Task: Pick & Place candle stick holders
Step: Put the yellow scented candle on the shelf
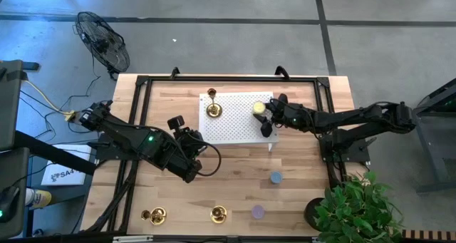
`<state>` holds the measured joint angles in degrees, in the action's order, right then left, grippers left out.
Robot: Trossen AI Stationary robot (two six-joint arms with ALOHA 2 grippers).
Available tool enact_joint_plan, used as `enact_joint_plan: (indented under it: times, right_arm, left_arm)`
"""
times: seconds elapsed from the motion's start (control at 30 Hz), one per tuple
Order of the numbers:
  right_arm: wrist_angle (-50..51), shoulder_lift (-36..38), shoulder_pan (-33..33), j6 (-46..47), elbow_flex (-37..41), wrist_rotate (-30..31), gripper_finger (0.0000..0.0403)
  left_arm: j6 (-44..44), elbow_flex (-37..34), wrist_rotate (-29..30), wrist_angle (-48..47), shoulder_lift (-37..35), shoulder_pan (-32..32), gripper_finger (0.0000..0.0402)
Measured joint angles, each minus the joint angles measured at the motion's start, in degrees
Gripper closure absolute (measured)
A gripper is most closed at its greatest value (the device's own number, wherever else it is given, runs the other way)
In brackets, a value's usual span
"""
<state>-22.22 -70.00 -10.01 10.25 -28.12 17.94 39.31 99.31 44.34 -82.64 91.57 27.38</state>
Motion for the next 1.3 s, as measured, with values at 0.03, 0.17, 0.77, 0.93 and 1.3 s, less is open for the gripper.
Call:
enact_joint_plan:
  times: [0.03, 0.17, 0.77, 0.93, 1.3]
  right_arm:
    - [0.0, 0.0, 0.1, -0.2, 0.0, 0.5, 0.0146]
    - [0.0, 0.0, 0.1, -1.3, 0.0, 1.2, 0.0146]
    - [0.5, 0.1, 0.3, -0.9, -0.1, -2.0, 0.0146]
    - [-0.7, 0.1, 0.8, -1.2, -0.1, -1.7, 0.0146]
    - [-2.6, 0.1, 0.8, -0.8, -0.1, -1.9, 0.0146]
  left_arm:
    - [0.0, 0.0, 0.0, 0.0, 0.0, 0.0, 0.0264]
    - [0.0, 0.0, 0.0, 0.0, 0.0, 0.0, 0.0264]
    - [-0.2, 0.0, -0.5, 0.0, 0.0, 0.0, 0.0264]
    - [-0.2, 0.0, -0.5, 0.0, 0.0, 0.0, 0.0264]
    - [-0.2, 0.0, -0.6, 0.0, 0.0, 0.0, 0.0264]
